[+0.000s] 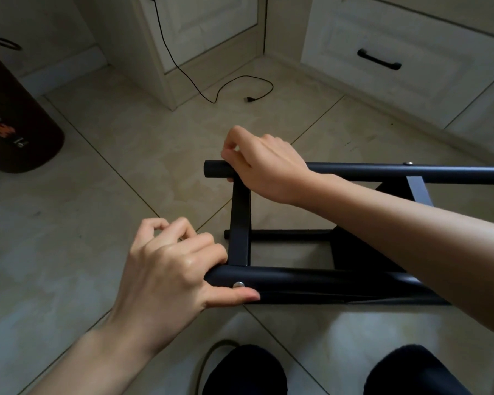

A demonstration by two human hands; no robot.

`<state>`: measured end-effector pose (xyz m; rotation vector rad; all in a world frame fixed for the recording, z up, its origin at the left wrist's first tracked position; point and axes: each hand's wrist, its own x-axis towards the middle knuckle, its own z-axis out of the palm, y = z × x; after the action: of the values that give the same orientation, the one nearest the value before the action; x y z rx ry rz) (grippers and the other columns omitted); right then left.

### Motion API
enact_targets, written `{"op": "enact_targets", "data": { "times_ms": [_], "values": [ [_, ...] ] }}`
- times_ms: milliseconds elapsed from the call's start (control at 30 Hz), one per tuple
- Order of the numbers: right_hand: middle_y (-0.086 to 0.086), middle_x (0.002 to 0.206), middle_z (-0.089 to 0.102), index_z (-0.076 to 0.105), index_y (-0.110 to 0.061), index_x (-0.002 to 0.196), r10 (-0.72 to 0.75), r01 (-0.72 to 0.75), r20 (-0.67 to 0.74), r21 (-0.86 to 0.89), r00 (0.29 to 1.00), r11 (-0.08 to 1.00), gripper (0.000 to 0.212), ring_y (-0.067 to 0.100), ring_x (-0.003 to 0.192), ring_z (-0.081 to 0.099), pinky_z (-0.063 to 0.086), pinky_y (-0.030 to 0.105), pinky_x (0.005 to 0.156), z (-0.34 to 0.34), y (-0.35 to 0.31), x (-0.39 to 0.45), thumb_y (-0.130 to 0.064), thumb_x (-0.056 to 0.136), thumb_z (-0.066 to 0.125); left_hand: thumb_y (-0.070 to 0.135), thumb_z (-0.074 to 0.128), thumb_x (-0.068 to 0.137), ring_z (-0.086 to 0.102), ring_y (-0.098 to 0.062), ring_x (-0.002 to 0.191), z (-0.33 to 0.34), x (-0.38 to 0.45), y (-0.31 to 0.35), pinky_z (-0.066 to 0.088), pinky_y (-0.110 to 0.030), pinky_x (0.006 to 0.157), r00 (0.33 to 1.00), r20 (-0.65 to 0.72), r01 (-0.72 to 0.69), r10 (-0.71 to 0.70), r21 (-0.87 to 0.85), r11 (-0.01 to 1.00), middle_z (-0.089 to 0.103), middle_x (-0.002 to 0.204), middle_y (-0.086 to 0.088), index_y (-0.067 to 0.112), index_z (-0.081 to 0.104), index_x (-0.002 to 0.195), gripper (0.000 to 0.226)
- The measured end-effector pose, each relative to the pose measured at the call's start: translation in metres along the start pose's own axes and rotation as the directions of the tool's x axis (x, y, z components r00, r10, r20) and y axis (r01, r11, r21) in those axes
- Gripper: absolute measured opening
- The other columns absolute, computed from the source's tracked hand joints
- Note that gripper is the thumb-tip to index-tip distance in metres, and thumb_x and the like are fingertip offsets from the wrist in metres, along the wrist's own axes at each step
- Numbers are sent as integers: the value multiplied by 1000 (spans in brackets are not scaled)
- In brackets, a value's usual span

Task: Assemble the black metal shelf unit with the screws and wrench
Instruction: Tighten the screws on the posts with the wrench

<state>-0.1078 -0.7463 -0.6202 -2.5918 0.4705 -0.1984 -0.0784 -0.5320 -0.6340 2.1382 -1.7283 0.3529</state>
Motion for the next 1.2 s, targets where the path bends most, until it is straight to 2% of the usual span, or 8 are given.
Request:
{"op": "enact_targets", "data": {
  "times_ms": [333,500,600,700,767,833,1033,1200],
  "values": [
    [1,87,71,46,-20,108,-7,7,-7,7,1000,1000,24,31,79,61,50,45,75,7,-7,-2,-40,103,32,73,54,82,52,-22,65,1,-11,4,41,-40,63,1000,-5,-7,6,-94,996,53,62,10,17,57,60,60],
    [1,88,71,44,-20,108,-9,9,-10,-4,1000,1000,26,32,79,60,49,45,77,9,-10,-6,-41,104,29,79,52,74,57,-27,86,-9,-9,6,41,-40,79,991,123,48,-45,-22,999,55,82,5,18,57,70,62],
    [-1,83,68,43,-20,107,-23,23,-36,4,999,1000,25,31,74,58,46,42,70,12,-12,-8,-40,104,29,85,48,66,58,-34,114,-14,-8,9,45,-49,97,963,237,131,-126,-4,991,59,109,-2,16,62,95,76],
    [-2,75,59,43,-20,107,-12,13,-45,24,999,1000,25,32,72,55,36,39,64,12,-12,-9,-40,104,29,93,39,66,17,-26,154,-17,-6,9,24,-56,117,897,406,200,-174,-22,980,31,162,-2,19,32,154,115],
    [-4,73,55,43,-20,108,19,-17,-31,49,999,999,25,32,74,54,34,38,65,11,-12,-8,-40,104,29,98,28,67,-13,-12,154,-17,-5,7,8,-51,121,875,461,186,-150,-34,982,-7,168,9,29,-1,160,119],
    [-6,73,53,44,-20,109,48,-47,-13,80,999,996,25,32,77,54,34,38,66,8,-13,-6,-40,104,29,98,19,70,-20,-5,151,-16,-3,6,4,-50,123,867,484,155,-116,-41,987,-13,165,13,28,-2,158,114],
    [-2,93,63,45,-24,103,90,-109,92,221,992,969,19,26,90,60,47,40,78,-1,-14,-5,-38,104,32,90,19,83,0,-5,153,-16,-4,7,7,-45,119,865,499,95,-57,-51,994,11,166,2,16,14,158,106],
    [11,92,65,45,-9,103,81,-101,76,309,994,946,23,31,90,66,55,44,79,-14,-11,-7,-30,103,34,85,28,85,19,-14,151,-16,-3,7,14,-47,117,889,456,66,-37,-48,997,25,162,-2,10,32,155,103]
  ]
}}
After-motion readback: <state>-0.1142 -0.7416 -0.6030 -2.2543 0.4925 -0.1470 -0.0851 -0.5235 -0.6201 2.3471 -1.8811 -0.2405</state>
